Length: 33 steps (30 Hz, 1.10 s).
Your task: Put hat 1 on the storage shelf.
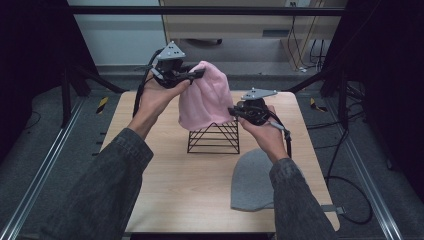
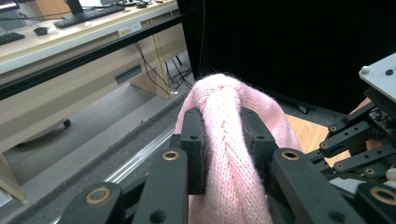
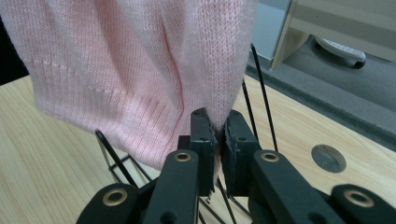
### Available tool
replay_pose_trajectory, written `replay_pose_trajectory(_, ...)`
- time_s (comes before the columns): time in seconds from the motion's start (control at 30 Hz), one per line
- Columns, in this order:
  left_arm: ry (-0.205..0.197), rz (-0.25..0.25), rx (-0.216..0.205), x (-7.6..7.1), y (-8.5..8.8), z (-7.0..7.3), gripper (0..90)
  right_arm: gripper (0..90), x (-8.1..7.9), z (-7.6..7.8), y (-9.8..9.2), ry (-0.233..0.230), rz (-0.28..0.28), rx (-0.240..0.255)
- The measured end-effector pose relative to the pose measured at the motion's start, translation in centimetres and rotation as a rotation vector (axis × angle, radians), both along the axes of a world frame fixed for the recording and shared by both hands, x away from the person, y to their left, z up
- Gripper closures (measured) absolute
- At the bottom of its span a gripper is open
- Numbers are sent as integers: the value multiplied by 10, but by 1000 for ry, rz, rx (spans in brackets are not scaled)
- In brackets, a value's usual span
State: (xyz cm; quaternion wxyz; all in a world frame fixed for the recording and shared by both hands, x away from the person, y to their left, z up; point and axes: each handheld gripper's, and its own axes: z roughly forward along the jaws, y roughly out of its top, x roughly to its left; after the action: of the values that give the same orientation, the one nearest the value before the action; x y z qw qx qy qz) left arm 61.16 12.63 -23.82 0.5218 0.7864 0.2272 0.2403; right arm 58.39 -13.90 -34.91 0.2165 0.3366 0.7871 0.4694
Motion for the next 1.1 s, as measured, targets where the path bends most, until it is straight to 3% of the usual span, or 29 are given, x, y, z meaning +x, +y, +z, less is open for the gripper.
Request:
replay_pose_trajectory(0.2,9,-8,13,-1,-5,-4,737,841,-3,-7,-8,7,-10,11)
replay_pose_trajectory(0.43,28,-23,24,-2,-13,-13,731,841,-6,-16,-17,16,-22,-10)
replay_pose_trajectory(0.57,48,-30,-2,-1,-14,-20,731,840,-7,-21,-19,24,-26,-12)
replay_pose_trajectory(0.9,57,-34,26,-5,-16,-32,724,841,-11,-35,-19,39,-17,-50)
replay_pose_trajectory(1.1,66,-35,14,-7,-16,-39,721,841,-12,-40,-18,43,-21,-65)
